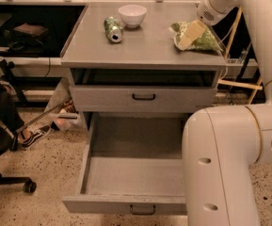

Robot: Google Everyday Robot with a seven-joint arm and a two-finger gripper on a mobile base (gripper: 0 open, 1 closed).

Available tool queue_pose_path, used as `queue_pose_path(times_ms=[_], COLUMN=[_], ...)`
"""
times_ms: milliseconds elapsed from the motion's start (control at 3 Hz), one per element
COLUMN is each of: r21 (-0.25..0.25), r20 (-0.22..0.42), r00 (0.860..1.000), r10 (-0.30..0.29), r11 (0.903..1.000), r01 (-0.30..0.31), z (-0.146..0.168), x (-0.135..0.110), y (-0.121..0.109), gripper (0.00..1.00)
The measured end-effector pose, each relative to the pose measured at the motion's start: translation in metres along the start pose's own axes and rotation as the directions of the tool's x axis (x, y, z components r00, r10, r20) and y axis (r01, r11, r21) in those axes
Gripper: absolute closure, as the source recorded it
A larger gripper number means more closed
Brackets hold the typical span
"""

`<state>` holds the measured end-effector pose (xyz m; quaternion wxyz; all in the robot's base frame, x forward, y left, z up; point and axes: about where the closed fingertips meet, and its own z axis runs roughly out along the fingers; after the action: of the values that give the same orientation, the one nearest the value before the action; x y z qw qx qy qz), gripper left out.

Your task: Place green jalapeno chip bag into middle drawer

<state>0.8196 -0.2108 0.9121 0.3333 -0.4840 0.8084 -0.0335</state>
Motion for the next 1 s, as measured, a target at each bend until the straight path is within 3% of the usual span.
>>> queue_pose_path(times_ms=[333, 1000], r21=[-0.001, 0.063], r20=[-0.003, 0.050], r00=[1.000, 0.987], r10=[0.008, 0.153], r11=[1.0000, 0.9858], r01=[-0.008, -0.156], z=[0.003, 0.014], x=[0.003, 0.045], y=[0.000, -0.029], gripper=[0.00, 0.00])
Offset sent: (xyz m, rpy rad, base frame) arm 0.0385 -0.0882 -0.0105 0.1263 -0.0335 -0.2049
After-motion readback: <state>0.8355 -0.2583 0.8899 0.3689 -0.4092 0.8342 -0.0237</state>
